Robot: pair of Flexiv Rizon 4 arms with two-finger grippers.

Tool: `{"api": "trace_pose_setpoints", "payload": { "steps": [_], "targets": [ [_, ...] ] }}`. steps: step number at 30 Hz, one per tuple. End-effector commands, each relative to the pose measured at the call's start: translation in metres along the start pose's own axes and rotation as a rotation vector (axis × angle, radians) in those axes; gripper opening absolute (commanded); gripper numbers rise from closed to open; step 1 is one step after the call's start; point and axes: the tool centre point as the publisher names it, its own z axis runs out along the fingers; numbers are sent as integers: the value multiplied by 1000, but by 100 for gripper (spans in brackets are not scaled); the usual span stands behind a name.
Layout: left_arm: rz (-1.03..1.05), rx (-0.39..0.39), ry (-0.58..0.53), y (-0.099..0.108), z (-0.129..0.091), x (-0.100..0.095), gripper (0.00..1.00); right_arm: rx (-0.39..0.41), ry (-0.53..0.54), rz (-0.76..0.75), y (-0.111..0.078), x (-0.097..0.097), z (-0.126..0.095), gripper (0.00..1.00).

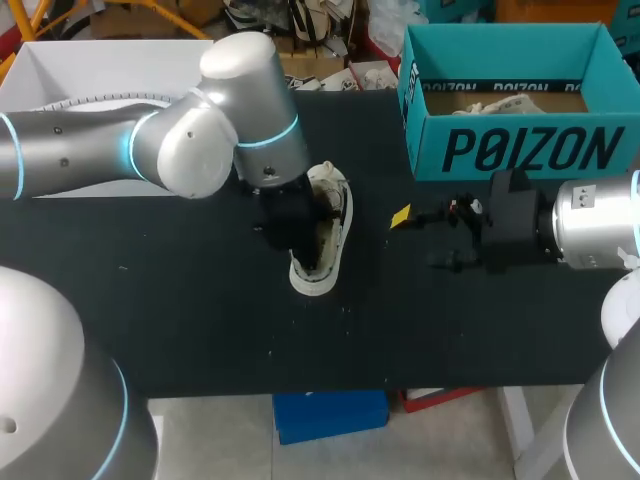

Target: Take the shoe out of the shoebox, open the shoe tongue, remove and reinsert the insole, then place the shoe into the shoebox

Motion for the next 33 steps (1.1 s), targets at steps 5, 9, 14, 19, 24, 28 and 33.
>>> {"api": "trace_pose_setpoints", "payload": {
  "steps": [5,9,14,19,24,28,33],
  "targets": [
    [-19,-3,-109,-11,-44,6,0,0,-3,0,0,1,0,100],
    [-30,-22,-168,-15,-74,4,0,0,-3,0,0,1,0,100],
    [-66,-33,-243,-15,-101,6,0,0,-3,0,0,1,0,100],
    [-154,4,-344,-13,-117,12,0,0,-3,0,0,1,0,100],
    [-267,2,-460,1,-127,18,0,0,-3,0,0,1,0,100],
    [-378,20,-552,13,-133,20,0,0,-3,0,0,1,0,100],
    [-480,-1,-612,27,-140,20,0,0,-3,0,0,1,0,100]
  ]
}}
